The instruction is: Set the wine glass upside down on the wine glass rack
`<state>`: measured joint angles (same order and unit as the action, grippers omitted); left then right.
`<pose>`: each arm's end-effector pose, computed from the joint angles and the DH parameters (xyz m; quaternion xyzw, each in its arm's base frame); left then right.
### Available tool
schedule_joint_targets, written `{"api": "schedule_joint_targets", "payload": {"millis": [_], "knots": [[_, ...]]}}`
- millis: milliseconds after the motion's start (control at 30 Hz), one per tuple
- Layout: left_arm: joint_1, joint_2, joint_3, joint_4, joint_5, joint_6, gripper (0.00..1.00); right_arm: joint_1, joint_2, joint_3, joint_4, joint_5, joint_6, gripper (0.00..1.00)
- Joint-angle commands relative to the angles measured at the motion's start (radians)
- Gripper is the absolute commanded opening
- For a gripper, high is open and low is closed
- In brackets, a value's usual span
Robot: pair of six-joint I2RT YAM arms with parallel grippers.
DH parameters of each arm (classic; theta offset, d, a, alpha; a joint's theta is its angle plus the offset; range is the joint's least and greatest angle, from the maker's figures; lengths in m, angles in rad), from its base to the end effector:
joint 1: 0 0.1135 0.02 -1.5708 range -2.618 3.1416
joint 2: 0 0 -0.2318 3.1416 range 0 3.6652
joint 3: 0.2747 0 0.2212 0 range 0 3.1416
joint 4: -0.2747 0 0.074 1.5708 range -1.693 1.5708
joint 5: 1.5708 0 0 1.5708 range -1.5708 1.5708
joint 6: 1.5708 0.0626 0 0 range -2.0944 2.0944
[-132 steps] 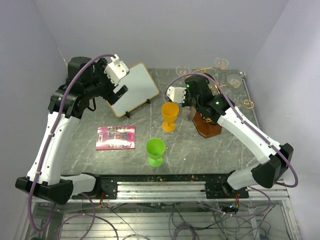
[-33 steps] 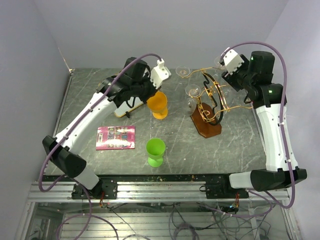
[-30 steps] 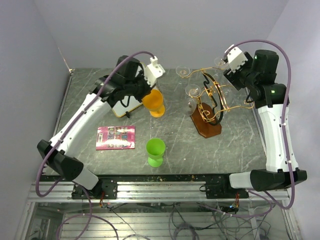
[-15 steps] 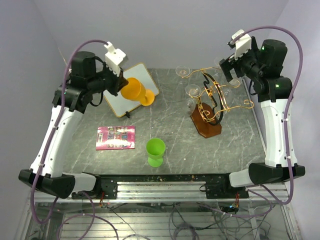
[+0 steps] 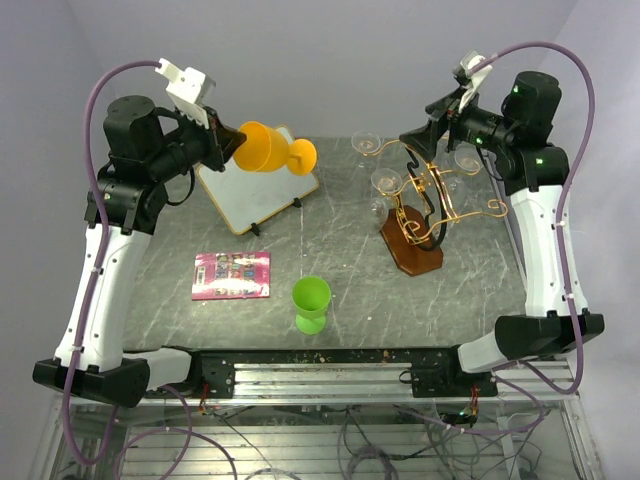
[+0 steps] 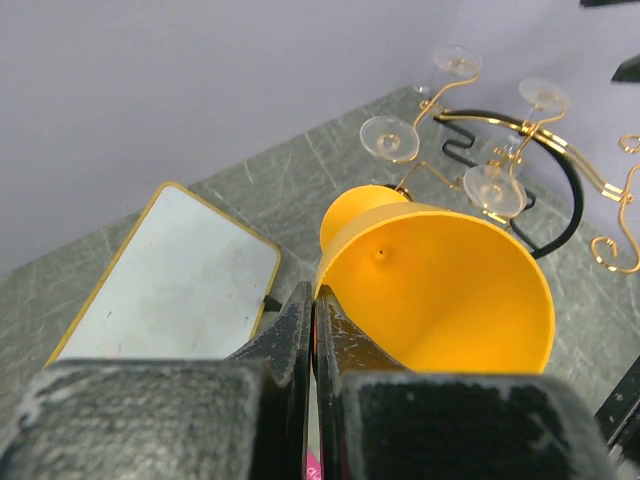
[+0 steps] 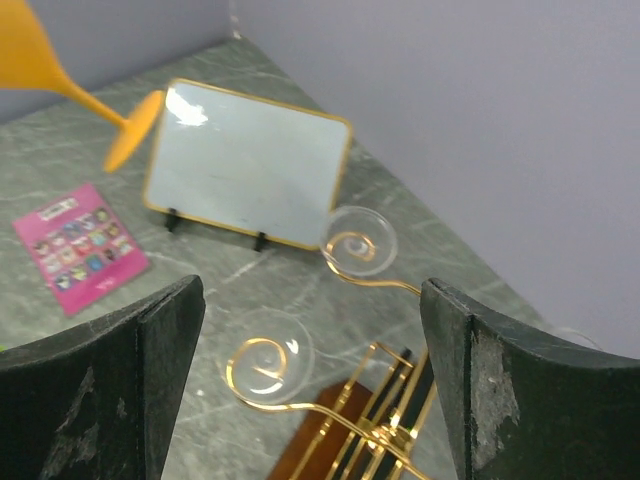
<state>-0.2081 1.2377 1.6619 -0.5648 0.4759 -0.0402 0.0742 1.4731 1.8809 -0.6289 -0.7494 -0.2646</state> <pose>0.2308 -0.0780 0.4567 0.2155 0.7182 -0.2555 0.6103 0.2820 0.0637 0.4574 -0.3479 0.6777 0.2292 0.6060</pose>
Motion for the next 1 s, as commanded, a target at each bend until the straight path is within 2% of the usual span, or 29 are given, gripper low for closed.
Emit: {"api": "schedule_joint_targets", "payload": {"millis": [0,233,533,967], "knots": [[0.006,-0.011,0.06,0.133,0.018,-0.115,0.07,0.032,0.013,-0.017,0.088,-0.143,0.104,0.88],[0.006,-0.004,0.056,0.219,0.073,-0.241,0.07,0.15,0.034,0.002,0.052,-0.117,0.062,0.85],[0.006,0.017,0.03,0.281,0.15,-0.305,0.07,0.228,0.046,-0.047,0.113,-0.11,0.122,0.84],[0.006,0.027,-0.038,0.364,0.197,-0.298,0.07,0.25,0.092,-0.17,0.4,-0.237,0.479,0.73]]}}
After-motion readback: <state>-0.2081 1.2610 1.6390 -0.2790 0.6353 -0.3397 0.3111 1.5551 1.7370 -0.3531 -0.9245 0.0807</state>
